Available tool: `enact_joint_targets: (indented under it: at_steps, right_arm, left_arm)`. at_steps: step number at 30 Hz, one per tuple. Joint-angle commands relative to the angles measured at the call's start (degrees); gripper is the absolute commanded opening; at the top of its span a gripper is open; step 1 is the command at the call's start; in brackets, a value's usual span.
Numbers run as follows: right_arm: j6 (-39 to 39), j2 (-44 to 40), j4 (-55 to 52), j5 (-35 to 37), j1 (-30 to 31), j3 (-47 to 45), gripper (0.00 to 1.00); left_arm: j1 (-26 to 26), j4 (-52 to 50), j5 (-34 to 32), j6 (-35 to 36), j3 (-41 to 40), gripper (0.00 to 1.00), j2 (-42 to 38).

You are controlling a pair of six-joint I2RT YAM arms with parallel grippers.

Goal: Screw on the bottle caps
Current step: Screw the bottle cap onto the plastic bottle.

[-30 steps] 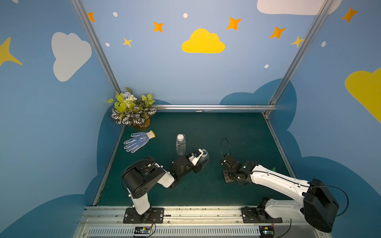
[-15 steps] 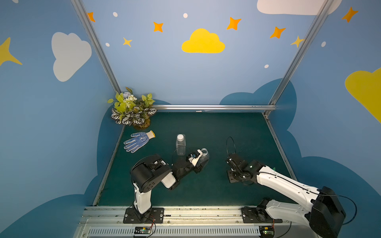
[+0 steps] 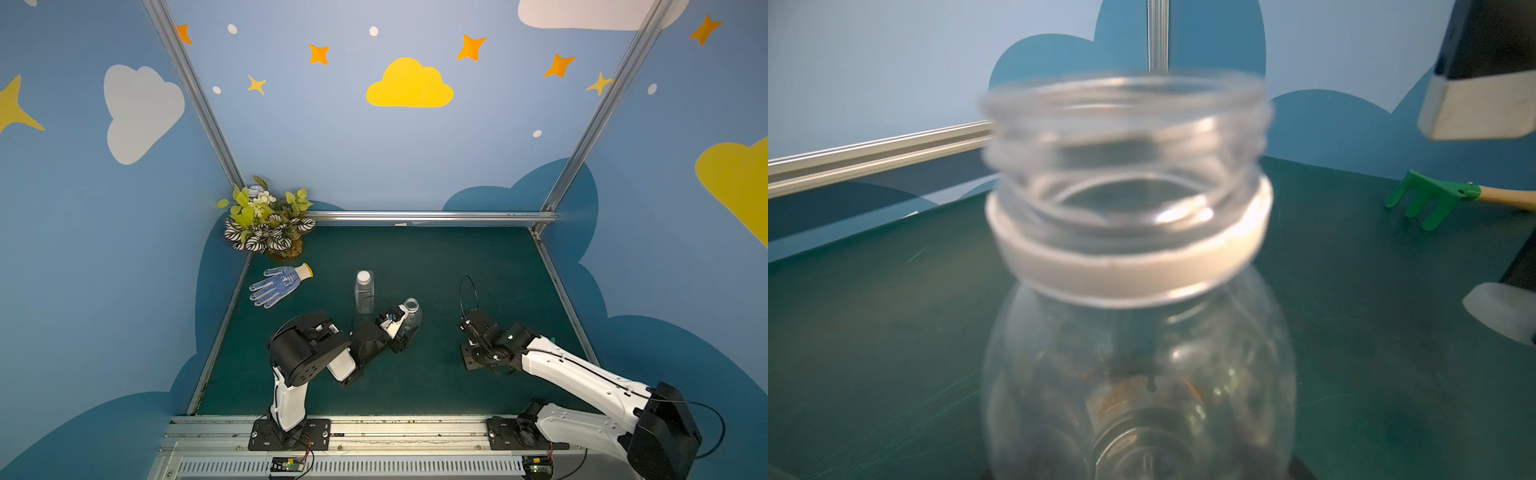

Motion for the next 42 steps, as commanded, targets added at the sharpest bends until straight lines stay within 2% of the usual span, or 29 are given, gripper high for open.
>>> enact_joint_targets:
  at_steps: [1, 11, 17, 24, 33, 38, 42]
  right_arm:
    - [-0.28, -0.83, -1.90, -0.44, -0.23, 2.00, 0.31]
    - [-0.47, -0.33, -2.62, -0.43, -0.24, 3.11, 0.29]
    - [-0.85, 0.36, -3.36, 0.00, -0.32, 4.70, 0.29]
    - [-1.96, 1.25, -4.47, 1.06, -1.15, 7.36, 0.28]
    - [-4.87, 1.86, -4.90, 0.79, -6.65, 11.74, 0.28]
    - [-6.31, 5.58, -4.74, -0.38, -11.17, 15.31, 0.27]
    - [-7.33, 9.72, -3.09, -1.91, -12.71, 17.93, 0.26]
  left_arm:
    - [-0.08, 0.20, -1.20, -0.34, -0.23, 0.71, 0.50]
    - [0.01, 0.34, -1.13, -0.92, 0.74, 0.71, 2.12]
    - [0.76, 0.34, 0.47, -0.61, 1.73, 0.60, 2.67]
    - [1.52, 0.29, 7.22, -1.94, 3.76, 0.52, 3.74]
    - [1.41, 0.31, 19.74, -3.33, 5.98, 0.46, 5.72]
    - [0.58, 0.32, 23.18, -3.73, 6.57, 0.46, 7.37]
    - [-0.51, 0.33, 23.51, -3.23, 6.95, 0.47, 8.14]
